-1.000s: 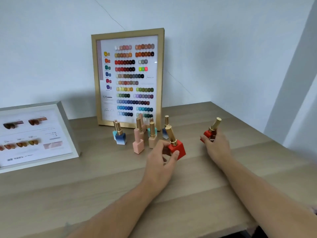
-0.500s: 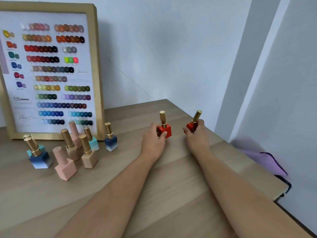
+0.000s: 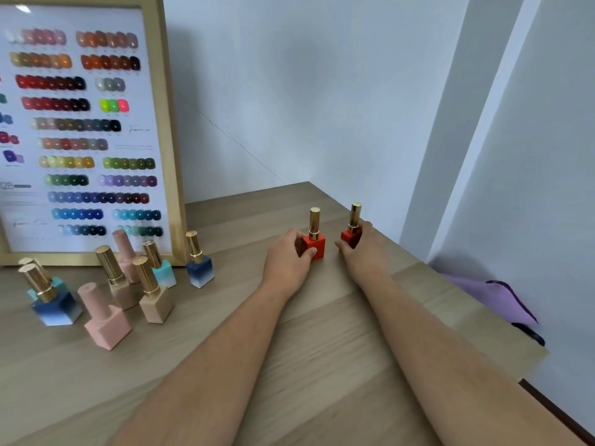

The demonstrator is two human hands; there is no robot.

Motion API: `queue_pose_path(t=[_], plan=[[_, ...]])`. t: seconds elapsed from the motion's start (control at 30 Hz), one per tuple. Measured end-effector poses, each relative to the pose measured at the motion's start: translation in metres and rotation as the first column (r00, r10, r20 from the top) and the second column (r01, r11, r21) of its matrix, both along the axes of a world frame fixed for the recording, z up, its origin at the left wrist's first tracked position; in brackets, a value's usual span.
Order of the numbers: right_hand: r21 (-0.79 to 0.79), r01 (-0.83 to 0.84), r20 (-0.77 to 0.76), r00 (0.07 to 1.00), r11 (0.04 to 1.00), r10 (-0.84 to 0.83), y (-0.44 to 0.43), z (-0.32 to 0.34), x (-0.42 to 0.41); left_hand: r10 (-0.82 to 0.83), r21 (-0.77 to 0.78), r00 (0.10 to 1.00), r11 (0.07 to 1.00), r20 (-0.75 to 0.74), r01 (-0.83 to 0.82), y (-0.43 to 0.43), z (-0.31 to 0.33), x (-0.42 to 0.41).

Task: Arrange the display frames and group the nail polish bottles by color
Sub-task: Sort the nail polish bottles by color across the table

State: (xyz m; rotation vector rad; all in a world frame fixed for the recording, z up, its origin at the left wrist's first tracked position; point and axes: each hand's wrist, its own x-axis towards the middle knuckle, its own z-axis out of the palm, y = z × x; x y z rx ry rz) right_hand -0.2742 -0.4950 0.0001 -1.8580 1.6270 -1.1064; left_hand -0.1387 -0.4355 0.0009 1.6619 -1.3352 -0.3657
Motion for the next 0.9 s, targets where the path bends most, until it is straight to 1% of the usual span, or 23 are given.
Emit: queue_pose_path(t=[0.1, 0.17, 0.27, 0.33, 0.4, 0.47, 0.53, 0.57, 0.63, 0.7, 0.77, 0.83, 0.9], plan=[[0.009, -0.006, 0.02, 1.0, 1.0, 0.006, 0.005, 0.002, 0.0, 0.007, 0.016, 1.0, 1.0, -0.028, -0.007, 0.007, 0.002, -0.001], [-0.005, 0.0, 0.079, 0.997, 1.0, 0.0, 0.012, 0.003, -0.001, 0.032, 0.047, 0.999, 0.998, -0.009, -0.031, 0.015, 0.002, 0.0], [-0.121, 0.045, 0.204, 0.979, 0.992, -0.019, 0.032, 0.006, -0.005, 0.051, 0.04, 0.999, 0.998, -0.012, -0.051, 0.037, 0.002, 0.004], [-0.243, 0.068, 0.235, 0.972, 0.968, -0.009, 0.049, 0.008, -0.006, 0.06, 0.012, 0.998, 0.998, 0.002, -0.06, 0.057, 0.002, 0.008], [-0.362, -0.002, 0.177, 0.982, 0.932, 0.071, 0.068, 0.01, -0.001, 0.088, -0.013, 0.995, 0.996, 0.037, -0.088, 0.081, 0.004, 0.015], [-0.454, -0.132, 0.081, 0.979, 0.881, 0.188, 0.088, 0.013, 0.012, 0.13, -0.045, 0.988, 0.991, 0.088, -0.126, 0.107, 0.006, 0.023], [-0.497, -0.268, -0.01, 0.953, 0.825, 0.303, 0.107, 0.014, 0.031, 0.169, -0.101, 0.975, 0.983, 0.145, -0.155, 0.135, 0.008, 0.035], [-0.488, -0.331, -0.046, 0.934, 0.808, 0.355, 0.115, 0.015, 0.041, 0.185, -0.132, 0.968, 0.978, 0.171, -0.164, 0.149, 0.009, 0.041], [-0.42, -0.427, -0.088, 0.897, 0.801, 0.432, 0.126, 0.013, 0.064, 0.235, -0.203, 0.951, 0.96, 0.202, -0.194, 0.175, 0.011, 0.056], [-0.322, -0.48, -0.058, 0.87, 0.816, 0.489, 0.134, 0.009, 0.088, 0.333, -0.274, 0.926, 0.921, 0.179, -0.278, 0.2, 0.012, 0.075], [-0.233, -0.515, -0.005, 0.849, 0.825, 0.528, 0.139, 0.005, 0.111, 0.455, -0.309, 0.884, 0.861, 0.11, -0.405, 0.219, 0.011, 0.096], [-0.166, -0.532, 0.04, 0.838, 0.83, 0.544, 0.139, 0.003, 0.128, 0.547, -0.274, 0.835, 0.814, 0.063, -0.513, 0.231, 0.008, 0.115], [-0.113, -0.527, 0.077, 0.84, 0.842, 0.536, 0.135, 0.003, 0.142, 0.571, -0.146, 0.82, 0.815, 0.038, -0.561, 0.236, 0.003, 0.131]])
